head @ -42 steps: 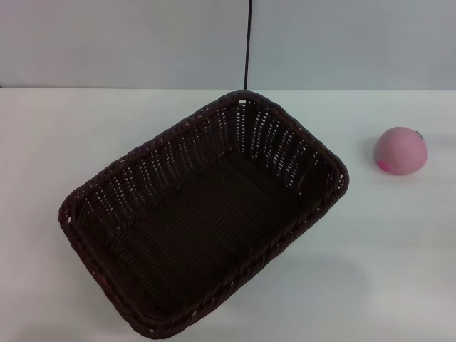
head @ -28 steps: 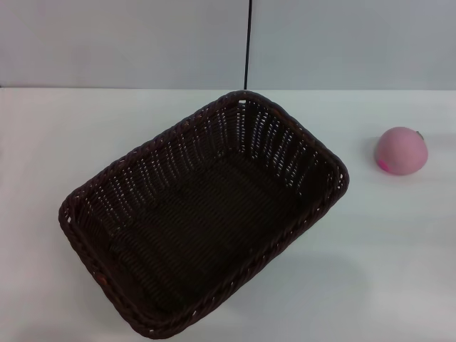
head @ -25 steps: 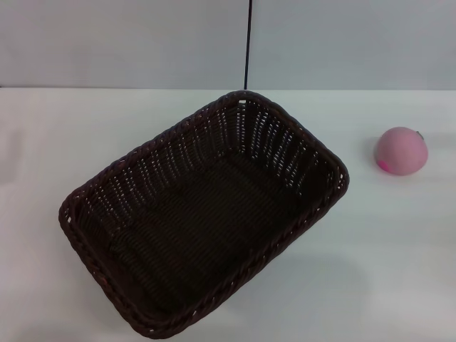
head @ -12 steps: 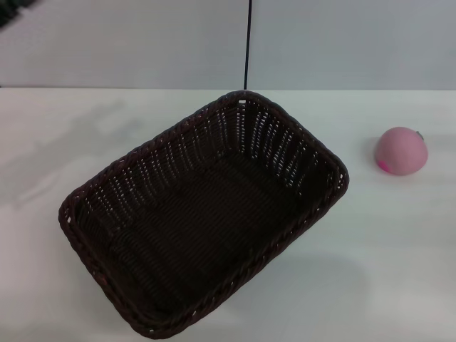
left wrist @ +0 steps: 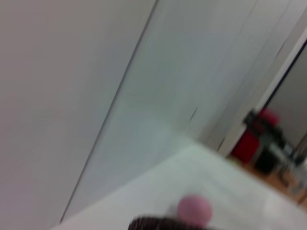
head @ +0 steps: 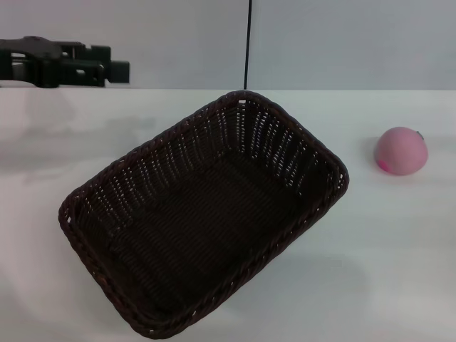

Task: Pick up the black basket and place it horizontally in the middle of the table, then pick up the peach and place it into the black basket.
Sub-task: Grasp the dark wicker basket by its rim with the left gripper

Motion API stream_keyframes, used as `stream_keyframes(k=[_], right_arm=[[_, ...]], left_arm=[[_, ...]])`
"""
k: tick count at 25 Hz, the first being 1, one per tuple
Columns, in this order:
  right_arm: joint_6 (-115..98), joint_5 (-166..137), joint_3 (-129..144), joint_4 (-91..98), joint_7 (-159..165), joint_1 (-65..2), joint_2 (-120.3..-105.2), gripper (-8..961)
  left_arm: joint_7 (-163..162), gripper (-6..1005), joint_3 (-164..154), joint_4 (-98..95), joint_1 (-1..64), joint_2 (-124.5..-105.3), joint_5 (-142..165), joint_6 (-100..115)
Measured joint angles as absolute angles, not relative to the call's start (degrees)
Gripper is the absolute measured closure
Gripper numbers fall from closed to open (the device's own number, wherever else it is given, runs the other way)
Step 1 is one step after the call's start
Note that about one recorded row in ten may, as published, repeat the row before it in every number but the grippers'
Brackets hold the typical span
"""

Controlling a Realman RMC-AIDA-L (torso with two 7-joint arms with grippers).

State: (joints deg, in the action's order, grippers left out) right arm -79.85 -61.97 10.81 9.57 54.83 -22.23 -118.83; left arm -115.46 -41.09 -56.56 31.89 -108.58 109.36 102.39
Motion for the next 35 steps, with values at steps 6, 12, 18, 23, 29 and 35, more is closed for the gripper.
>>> stream_keyframes(k=[6,12,18,23,29,35], right_arm=[[-79.76,-61.96,10.7,9.17,54.81,-22.11,-118.82,259],[-79.72,-61.96,10.54,8.95,54.83,-21.89,-118.83,260],[-79.71,-61.96,10.45,8.6,55.05,-21.79,-118.83,262],[-79.71,-61.96,10.46,8.14,54.97,-21.87,-118.91,263],[-79.71,-61.96,10.45,7.99,54.83,-21.96,-118.92,264],[-79.46,-61.96,10.39,7.98,54.8,-21.89,-118.85,265]], left_arm=[[-118.36,232,-41.44,-63.93,35.94,-111.22,120.96,104.5],[-119.04,293,-43.08,-65.81,37.45,-112.54,126.3,104.61],[-119.14,332,-44.52,-66.62,38.24,-114.08,131.32,103.92],[-119.35,356,-45.16,-71.35,38.65,-117.35,138.17,102.72],[-120.86,267,-50.82,-70.61,38.86,-117.78,141.29,98.6],[-121.16,198,-54.05,-68.73,39.26,-117.81,142.62,96.3]])
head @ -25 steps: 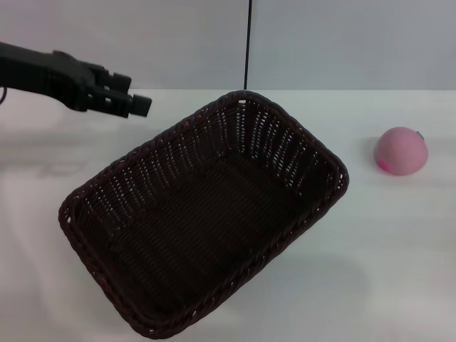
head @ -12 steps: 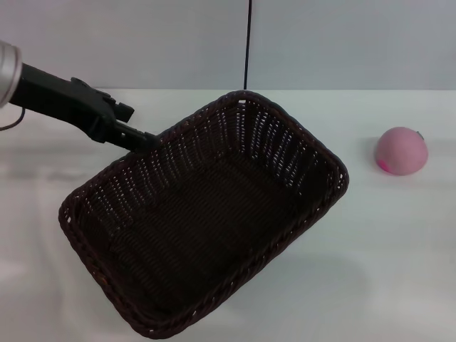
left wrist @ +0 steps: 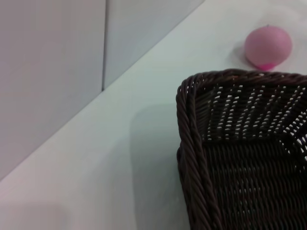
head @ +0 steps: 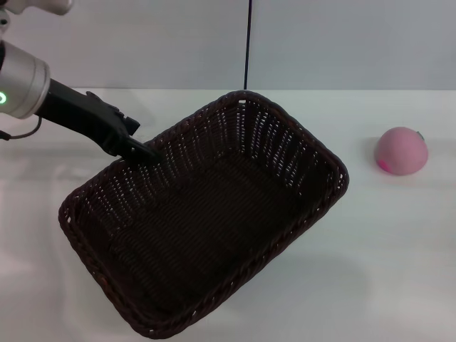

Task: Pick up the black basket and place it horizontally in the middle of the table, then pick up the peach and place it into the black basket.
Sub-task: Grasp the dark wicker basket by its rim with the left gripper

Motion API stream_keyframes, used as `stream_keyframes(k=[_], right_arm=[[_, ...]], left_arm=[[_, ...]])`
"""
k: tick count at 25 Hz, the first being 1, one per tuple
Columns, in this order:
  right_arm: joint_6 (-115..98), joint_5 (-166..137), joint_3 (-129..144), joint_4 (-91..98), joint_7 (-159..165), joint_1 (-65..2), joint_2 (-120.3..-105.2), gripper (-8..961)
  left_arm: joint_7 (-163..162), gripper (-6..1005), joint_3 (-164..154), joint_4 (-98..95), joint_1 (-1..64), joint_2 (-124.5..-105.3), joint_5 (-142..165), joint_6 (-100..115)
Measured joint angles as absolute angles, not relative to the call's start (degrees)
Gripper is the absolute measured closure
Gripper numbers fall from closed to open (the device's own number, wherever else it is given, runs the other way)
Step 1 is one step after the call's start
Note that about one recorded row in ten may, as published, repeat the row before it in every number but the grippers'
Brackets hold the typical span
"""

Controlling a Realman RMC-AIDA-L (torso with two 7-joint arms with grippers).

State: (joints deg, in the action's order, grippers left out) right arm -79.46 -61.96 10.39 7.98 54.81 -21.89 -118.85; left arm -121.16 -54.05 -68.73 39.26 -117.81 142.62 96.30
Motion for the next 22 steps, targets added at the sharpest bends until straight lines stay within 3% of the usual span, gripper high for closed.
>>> stream_keyframes(k=[20,22], right_arm=[[-77.77,-61.96,10.37,8.0,55.01,-22.3,-118.82,269],[-77.56,-61.96,10.37,8.0,55.04,-22.31,-118.82,270]], left_arm=[[-121.28,213,-61.67,-63.86,39.91,-117.96,146.27,90.83],[-121.08,333,-61.52,-63.99,39.91,-117.96,146.27,90.68]])
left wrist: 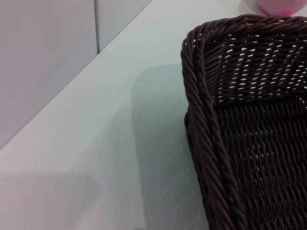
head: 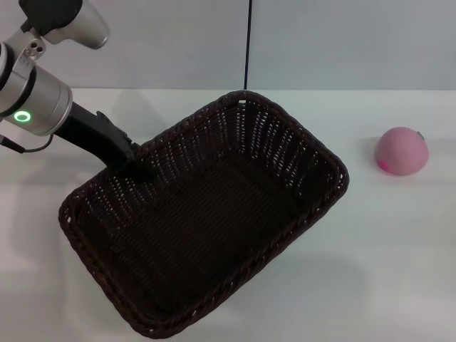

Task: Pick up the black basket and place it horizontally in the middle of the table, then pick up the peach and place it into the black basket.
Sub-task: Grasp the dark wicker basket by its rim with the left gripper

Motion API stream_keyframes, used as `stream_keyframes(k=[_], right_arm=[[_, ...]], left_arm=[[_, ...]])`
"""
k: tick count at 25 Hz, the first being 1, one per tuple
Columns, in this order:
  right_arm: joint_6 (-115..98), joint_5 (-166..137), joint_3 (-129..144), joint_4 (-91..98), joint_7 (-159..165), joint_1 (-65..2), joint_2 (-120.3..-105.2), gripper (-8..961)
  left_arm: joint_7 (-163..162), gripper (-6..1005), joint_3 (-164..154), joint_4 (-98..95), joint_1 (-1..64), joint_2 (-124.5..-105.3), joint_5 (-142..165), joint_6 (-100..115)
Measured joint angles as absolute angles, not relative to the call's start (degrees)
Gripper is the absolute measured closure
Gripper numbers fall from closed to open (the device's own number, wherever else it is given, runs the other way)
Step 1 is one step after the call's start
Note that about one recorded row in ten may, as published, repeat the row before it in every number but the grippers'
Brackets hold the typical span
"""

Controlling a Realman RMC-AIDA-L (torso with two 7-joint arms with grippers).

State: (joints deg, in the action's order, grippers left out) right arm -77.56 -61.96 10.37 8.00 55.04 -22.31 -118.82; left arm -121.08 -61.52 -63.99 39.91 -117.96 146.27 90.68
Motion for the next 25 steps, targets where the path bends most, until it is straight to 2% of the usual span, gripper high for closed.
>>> stream_keyframes(k=[3,11,17,25], right_arm=[[-77.51,-61.96,10.37,8.0,55.09,-22.33,-118.82,270],[-77.43,-61.96,10.37,8.0,55.1,-22.43,-118.82,272],[-77.42,-61.96,10.37,8.0,55.13,-22.5,-118.82,273],[-77.42,-61.96,10.36,7.93,55.2,-22.15,-118.87,275]], left_arm=[[-120.97,513,-61.63,-64.03,39.91,-117.95,146.28,90.68],[-119.0,718,-61.41,-64.94,39.76,-117.95,145.88,91.0],[-115.68,787,-59.13,-68.54,38.59,-117.87,142.47,91.49],[-109.75,803,-56.51,-75.26,34.94,-117.83,132.69,93.0]])
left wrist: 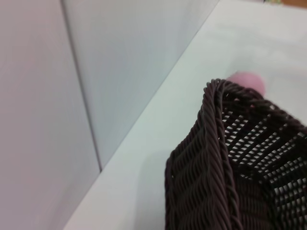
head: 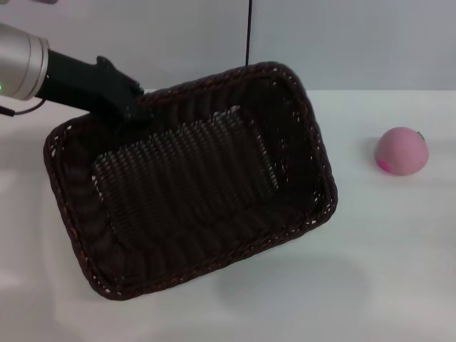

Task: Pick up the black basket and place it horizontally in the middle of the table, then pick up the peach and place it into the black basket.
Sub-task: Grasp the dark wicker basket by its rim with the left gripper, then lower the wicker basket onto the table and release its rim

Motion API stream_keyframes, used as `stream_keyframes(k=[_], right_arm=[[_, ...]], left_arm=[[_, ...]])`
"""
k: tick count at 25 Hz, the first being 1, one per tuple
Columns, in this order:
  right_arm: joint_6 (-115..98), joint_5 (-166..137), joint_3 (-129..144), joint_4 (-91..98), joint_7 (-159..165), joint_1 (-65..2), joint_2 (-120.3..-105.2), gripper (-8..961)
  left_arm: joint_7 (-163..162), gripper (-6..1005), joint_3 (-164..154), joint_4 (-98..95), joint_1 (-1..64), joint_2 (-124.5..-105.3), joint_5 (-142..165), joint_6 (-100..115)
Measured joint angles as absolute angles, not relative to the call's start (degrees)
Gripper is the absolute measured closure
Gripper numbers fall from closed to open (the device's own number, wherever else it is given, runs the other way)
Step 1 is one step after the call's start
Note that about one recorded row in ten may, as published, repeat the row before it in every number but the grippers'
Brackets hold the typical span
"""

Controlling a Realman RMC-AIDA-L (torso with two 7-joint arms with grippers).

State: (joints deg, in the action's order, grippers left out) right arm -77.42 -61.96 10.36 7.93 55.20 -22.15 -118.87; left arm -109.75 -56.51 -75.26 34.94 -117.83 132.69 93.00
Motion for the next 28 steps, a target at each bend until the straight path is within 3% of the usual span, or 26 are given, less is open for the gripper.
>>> stream_keyframes(k=[12,16,28], right_arm=[[-77.49,-61.96,9.75,6.88,55.25,-22.02,-118.92,277],[-77.57,-61.96,9.75,6.63,55.27,-22.21,-118.92,278],[-77.85,-61.9,9.75,6.59,55.29,-21.6,-118.92,281]], left_arm=[[-103.83,803,-55.72,-76.07,36.19,-116.95,127.45,97.23],[-99.85,790,-55.7,-74.37,39.83,-116.3,126.93,100.61],[-92.91,753,-55.66,-68.45,44.31,-117.49,127.93,101.27]])
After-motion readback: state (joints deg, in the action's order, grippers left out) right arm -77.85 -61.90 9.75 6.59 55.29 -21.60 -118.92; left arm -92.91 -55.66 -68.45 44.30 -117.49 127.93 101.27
